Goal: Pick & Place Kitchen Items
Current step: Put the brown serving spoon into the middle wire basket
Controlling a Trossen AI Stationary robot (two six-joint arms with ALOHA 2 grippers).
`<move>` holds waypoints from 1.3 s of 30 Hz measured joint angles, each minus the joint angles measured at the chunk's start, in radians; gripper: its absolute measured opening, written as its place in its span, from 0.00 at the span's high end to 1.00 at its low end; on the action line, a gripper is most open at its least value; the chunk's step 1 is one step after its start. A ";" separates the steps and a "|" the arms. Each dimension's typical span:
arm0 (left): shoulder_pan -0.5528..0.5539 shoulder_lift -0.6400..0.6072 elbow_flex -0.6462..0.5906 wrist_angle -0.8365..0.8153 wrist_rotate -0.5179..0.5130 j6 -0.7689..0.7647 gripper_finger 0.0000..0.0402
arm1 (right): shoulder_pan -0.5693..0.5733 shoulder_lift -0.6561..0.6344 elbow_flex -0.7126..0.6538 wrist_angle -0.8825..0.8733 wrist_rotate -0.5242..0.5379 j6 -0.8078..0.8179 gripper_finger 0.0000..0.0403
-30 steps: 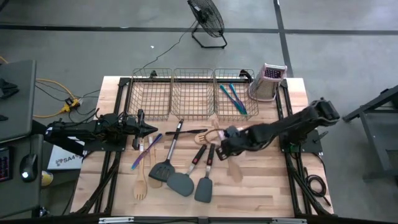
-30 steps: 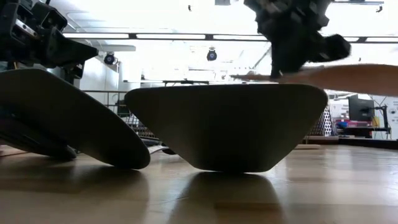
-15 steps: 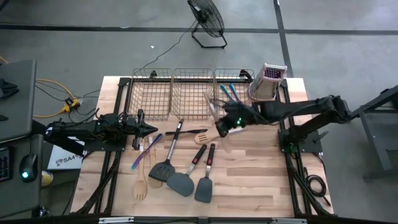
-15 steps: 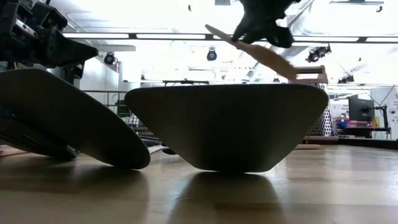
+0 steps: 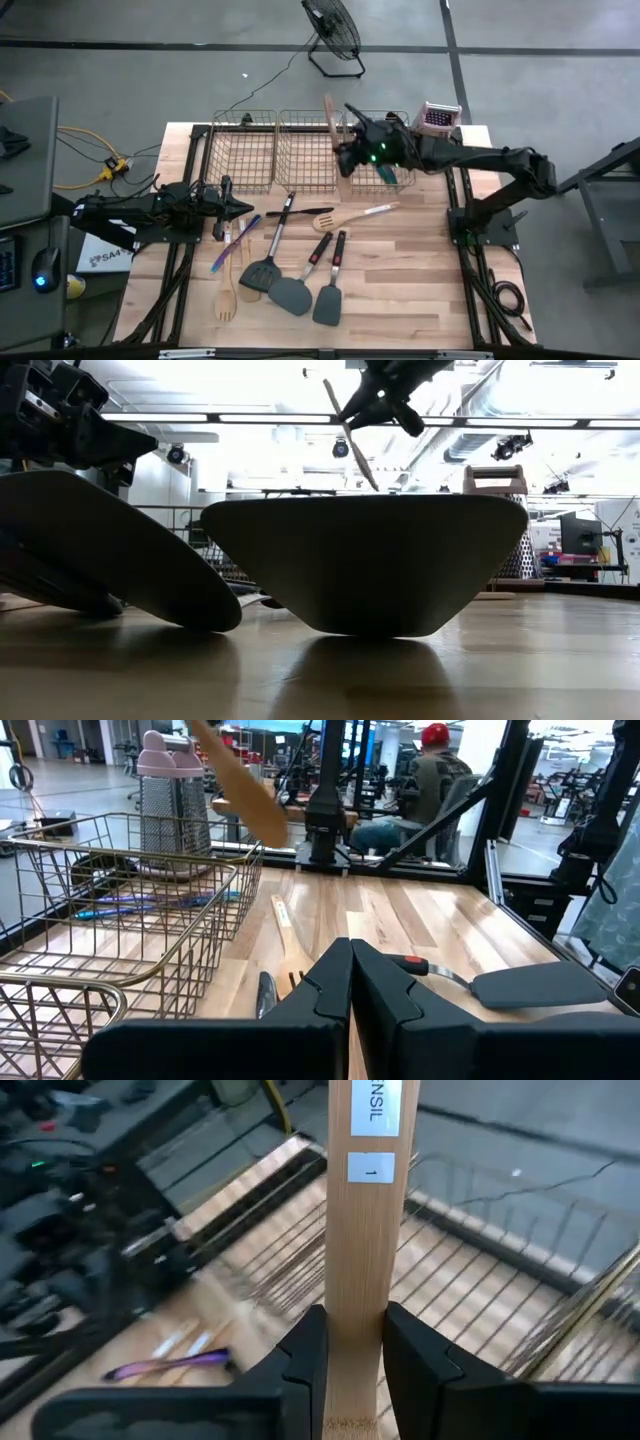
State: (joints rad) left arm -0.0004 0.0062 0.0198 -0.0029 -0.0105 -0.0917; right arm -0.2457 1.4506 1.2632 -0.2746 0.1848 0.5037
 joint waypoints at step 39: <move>0.000 0.000 0.000 0.000 -0.001 0.000 0.99 | -0.210 0.574 0.416 -0.136 -0.222 -0.180 0.83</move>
State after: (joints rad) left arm -0.0006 0.0063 0.0196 -0.0025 -0.0113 -0.0914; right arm -0.4559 2.0246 1.6794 -0.4110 -0.0372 0.3238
